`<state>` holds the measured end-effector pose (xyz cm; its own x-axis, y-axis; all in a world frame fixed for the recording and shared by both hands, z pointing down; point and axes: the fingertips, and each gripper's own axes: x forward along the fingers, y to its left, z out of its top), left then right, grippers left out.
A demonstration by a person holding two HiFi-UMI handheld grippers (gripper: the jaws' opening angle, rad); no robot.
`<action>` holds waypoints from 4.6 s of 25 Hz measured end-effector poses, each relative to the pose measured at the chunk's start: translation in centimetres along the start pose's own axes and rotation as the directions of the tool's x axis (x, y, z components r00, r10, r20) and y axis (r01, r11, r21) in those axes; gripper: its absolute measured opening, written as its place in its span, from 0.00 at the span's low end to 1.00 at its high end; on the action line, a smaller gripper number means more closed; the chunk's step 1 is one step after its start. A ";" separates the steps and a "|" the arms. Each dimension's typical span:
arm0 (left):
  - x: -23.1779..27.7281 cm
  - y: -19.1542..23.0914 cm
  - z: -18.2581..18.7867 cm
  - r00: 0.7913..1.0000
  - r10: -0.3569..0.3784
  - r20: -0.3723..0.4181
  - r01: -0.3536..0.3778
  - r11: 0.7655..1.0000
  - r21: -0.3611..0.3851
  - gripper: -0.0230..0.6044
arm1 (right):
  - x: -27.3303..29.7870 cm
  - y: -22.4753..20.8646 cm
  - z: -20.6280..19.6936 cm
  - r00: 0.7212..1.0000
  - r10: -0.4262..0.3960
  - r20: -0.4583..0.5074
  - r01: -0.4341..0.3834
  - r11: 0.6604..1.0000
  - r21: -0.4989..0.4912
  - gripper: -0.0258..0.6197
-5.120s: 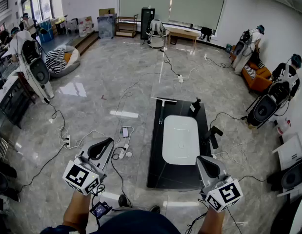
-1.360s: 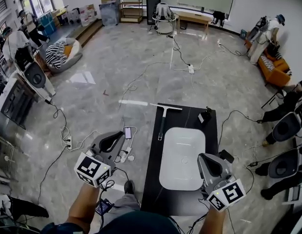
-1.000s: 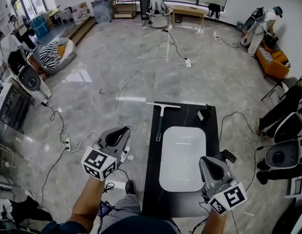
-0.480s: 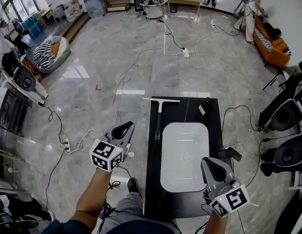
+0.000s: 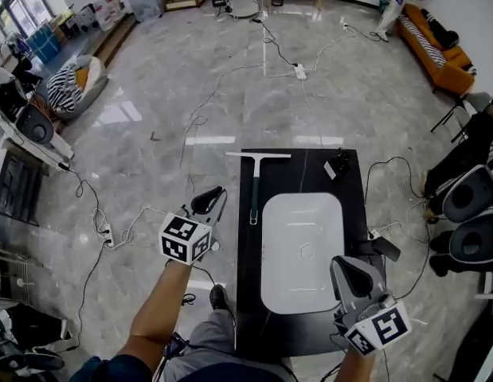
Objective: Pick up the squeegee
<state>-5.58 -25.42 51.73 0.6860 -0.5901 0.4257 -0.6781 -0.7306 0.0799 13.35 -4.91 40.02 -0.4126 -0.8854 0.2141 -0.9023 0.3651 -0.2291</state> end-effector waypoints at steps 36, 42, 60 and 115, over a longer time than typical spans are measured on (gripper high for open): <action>18.4 2.6 -14.2 0.966 0.029 -0.258 -0.054 0.994 -0.094 0.37 | 3.3 -5.3 -8.6 0.994 -0.051 -0.093 0.062 0.991 0.117 0.05; 20.0 2.3 -16.3 0.956 0.036 -0.291 -0.067 0.993 -0.098 0.40 | 3.6 -5.9 -10.0 0.993 -0.055 -0.105 0.069 0.989 0.133 0.05; 22.7 1.0 -19.9 0.918 0.090 -0.386 -0.106 0.994 -0.021 0.41 | 2.2 -5.4 -10.0 0.993 -0.068 -0.099 0.082 0.986 0.148 0.05; -21.9 -5.7 12.2 0.972 -0.026 0.234 -0.004 0.992 0.125 0.19 | -7.3 8.4 7.4 0.995 -0.001 0.099 0.011 0.995 -0.103 0.05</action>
<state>-13.47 -12.52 30.94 0.7461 -0.6348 0.2009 -0.6421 -0.7658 -0.0353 9.66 2.48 29.54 -0.3975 -0.9098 0.1191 -0.9149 0.3830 -0.1275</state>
